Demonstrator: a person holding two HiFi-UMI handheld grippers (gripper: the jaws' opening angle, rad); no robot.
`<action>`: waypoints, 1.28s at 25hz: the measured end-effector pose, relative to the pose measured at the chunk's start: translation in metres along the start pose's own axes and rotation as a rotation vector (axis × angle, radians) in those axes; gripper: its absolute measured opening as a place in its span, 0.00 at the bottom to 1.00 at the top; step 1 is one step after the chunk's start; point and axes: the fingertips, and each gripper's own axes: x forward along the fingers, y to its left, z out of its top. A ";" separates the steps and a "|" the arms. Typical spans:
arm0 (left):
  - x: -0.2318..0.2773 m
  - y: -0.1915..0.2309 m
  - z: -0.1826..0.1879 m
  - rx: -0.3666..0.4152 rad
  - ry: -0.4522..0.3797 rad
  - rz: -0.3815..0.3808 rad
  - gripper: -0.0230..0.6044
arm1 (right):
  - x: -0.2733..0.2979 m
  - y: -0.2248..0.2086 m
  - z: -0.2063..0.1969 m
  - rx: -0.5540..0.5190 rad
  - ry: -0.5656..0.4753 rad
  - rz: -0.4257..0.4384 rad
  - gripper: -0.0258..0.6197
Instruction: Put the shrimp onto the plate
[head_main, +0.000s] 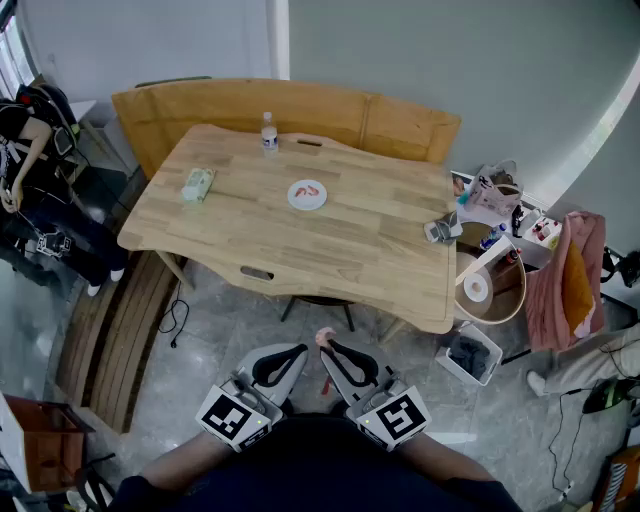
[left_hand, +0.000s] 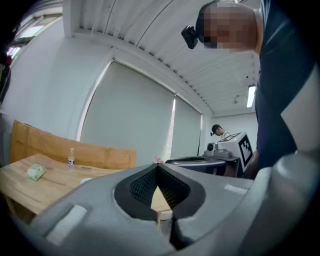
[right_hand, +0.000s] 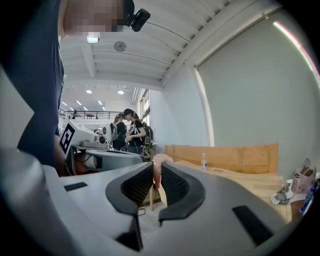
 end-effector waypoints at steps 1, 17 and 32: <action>0.001 0.000 0.000 0.008 -0.001 -0.002 0.03 | 0.001 -0.001 0.002 -0.001 -0.012 0.001 0.13; 0.013 -0.011 0.001 0.010 0.013 0.004 0.03 | -0.009 -0.006 0.006 0.017 -0.023 0.044 0.13; 0.055 -0.037 -0.004 0.008 0.007 0.113 0.04 | -0.042 -0.053 -0.003 0.007 -0.026 0.130 0.13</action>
